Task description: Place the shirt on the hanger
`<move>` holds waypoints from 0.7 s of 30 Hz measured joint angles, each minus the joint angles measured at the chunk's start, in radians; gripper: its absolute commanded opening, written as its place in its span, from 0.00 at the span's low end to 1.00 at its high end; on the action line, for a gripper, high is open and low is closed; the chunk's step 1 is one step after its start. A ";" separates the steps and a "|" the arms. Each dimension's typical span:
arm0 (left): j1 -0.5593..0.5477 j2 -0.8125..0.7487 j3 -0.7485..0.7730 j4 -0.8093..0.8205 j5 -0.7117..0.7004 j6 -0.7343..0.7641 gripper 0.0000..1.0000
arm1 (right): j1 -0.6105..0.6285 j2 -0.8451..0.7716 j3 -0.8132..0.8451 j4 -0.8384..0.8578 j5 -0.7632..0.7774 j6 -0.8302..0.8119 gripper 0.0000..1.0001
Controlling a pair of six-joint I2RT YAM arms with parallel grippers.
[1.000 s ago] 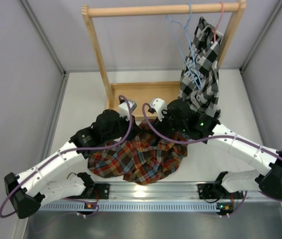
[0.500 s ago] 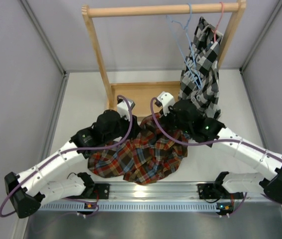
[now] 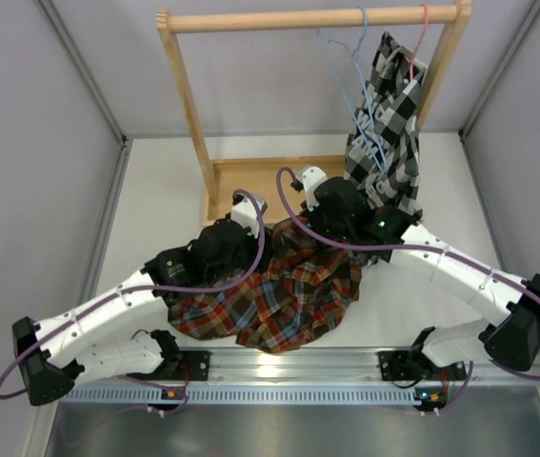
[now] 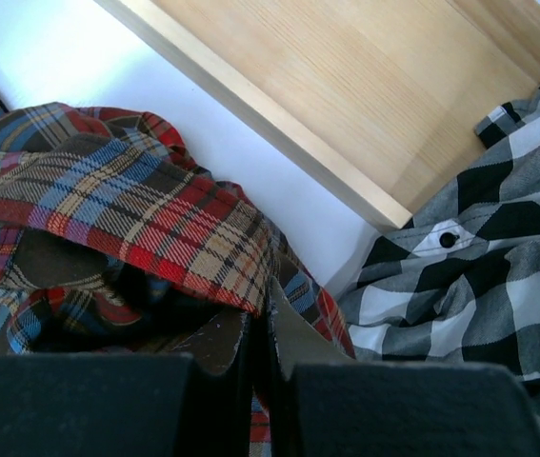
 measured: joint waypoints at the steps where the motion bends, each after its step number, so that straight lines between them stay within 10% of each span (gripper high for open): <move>1: -0.002 0.007 -0.003 0.000 -0.006 -0.002 0.57 | -0.002 0.001 0.003 -0.003 -0.005 0.002 0.00; 17: -0.002 0.099 -0.113 0.101 0.019 0.018 0.35 | -0.051 0.002 0.006 -0.026 -0.127 0.026 0.00; 21: -0.002 0.116 -0.114 0.119 0.000 0.020 0.54 | -0.058 -0.001 0.006 -0.027 -0.148 0.026 0.00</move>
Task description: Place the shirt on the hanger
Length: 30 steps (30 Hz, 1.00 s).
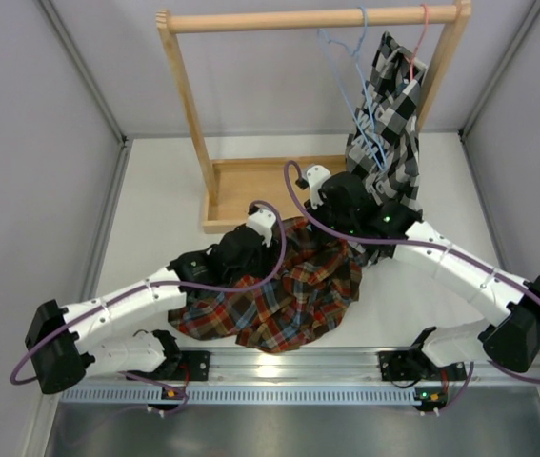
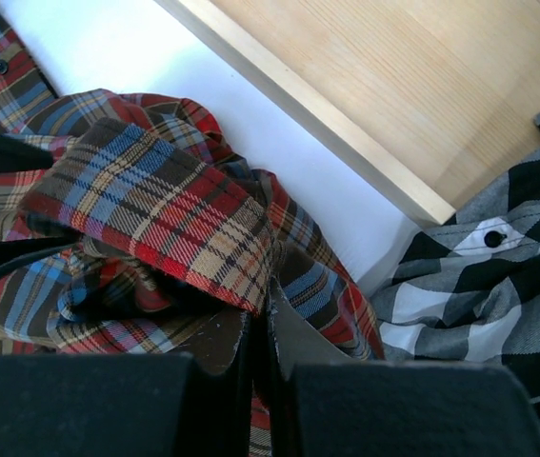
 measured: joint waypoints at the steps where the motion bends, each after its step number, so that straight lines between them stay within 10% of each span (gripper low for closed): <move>1: 0.000 0.002 0.000 0.004 -0.005 -0.003 0.54 | 0.000 -0.001 0.000 0.000 -0.007 0.000 0.00; 7: 0.000 0.022 0.000 0.033 -0.021 0.001 0.35 | -0.005 -0.007 0.000 0.000 -0.056 0.008 0.00; 11: 0.000 0.030 0.000 0.047 -0.032 0.000 0.00 | -0.008 -0.020 0.000 0.000 -0.089 0.014 0.00; 15: 0.000 0.028 0.001 0.050 -0.022 -0.001 0.00 | -0.020 -0.030 0.000 0.000 -0.107 0.023 0.03; 22: 0.000 -0.005 0.139 -0.085 0.098 -0.055 0.00 | -0.059 -0.073 -0.004 0.002 -0.122 0.060 0.63; 30: 0.058 -0.018 0.278 -0.189 0.183 -0.109 0.00 | -0.060 -0.281 0.048 -0.036 -0.115 0.086 0.77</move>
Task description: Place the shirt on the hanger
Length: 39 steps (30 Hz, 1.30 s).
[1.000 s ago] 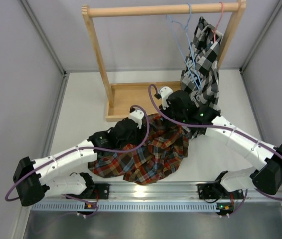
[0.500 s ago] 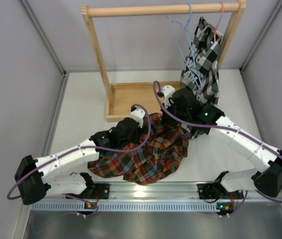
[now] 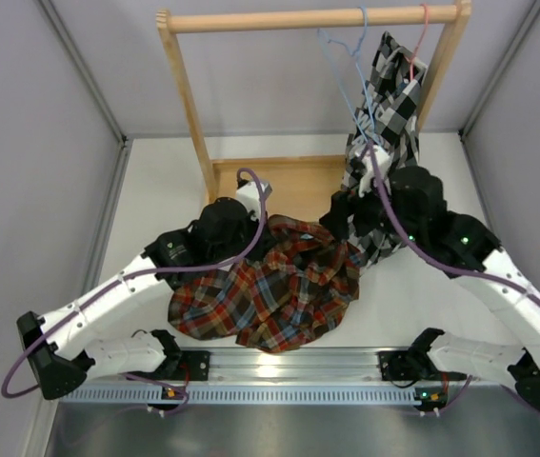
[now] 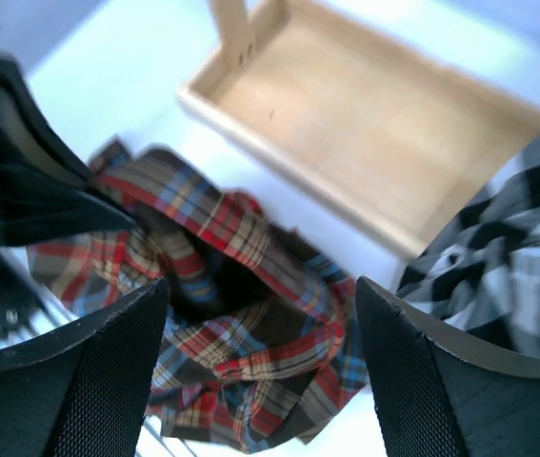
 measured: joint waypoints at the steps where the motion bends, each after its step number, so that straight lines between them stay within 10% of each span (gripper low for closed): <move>1: 0.016 0.002 0.000 -0.022 0.018 -0.001 0.00 | 0.000 -0.018 0.032 -0.014 0.020 0.000 0.77; 10: 0.038 0.022 -0.010 -0.104 0.059 0.012 0.00 | -0.072 -0.007 0.338 -0.068 0.248 -0.082 0.83; 25: 0.039 -0.048 -0.182 -0.125 0.060 0.012 0.00 | -0.300 0.371 0.687 -0.145 0.131 -0.201 0.44; 39: 0.039 -0.049 -0.203 -0.117 0.065 0.020 0.00 | -0.314 0.430 0.670 -0.194 0.062 -0.200 0.24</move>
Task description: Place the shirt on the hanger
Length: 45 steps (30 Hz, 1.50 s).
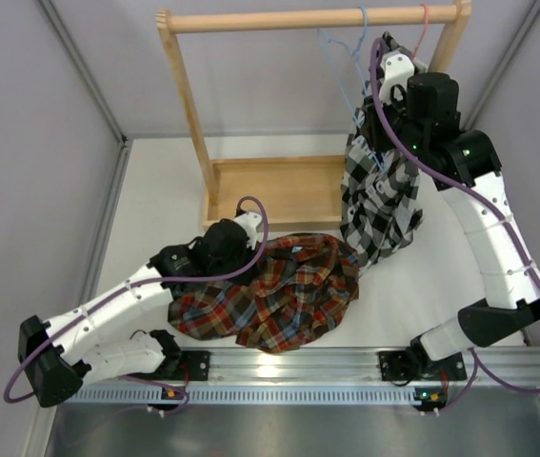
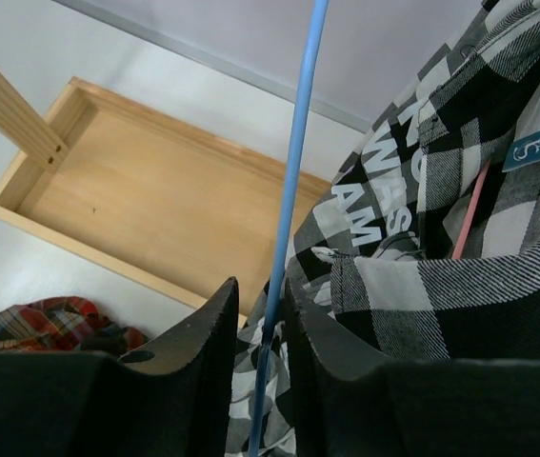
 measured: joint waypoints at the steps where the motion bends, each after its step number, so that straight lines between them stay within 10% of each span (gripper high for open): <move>1: 0.000 -0.001 -0.001 0.000 0.000 0.002 0.00 | -0.001 0.003 0.000 0.000 0.001 0.000 0.24; 9: 0.000 -0.022 -0.006 0.000 -0.001 0.007 0.00 | -0.003 0.031 0.000 0.000 0.002 0.009 0.00; 45: 0.000 -0.134 -0.023 0.016 -0.093 -0.026 0.00 | -0.005 -0.045 0.040 0.100 -0.111 0.152 0.00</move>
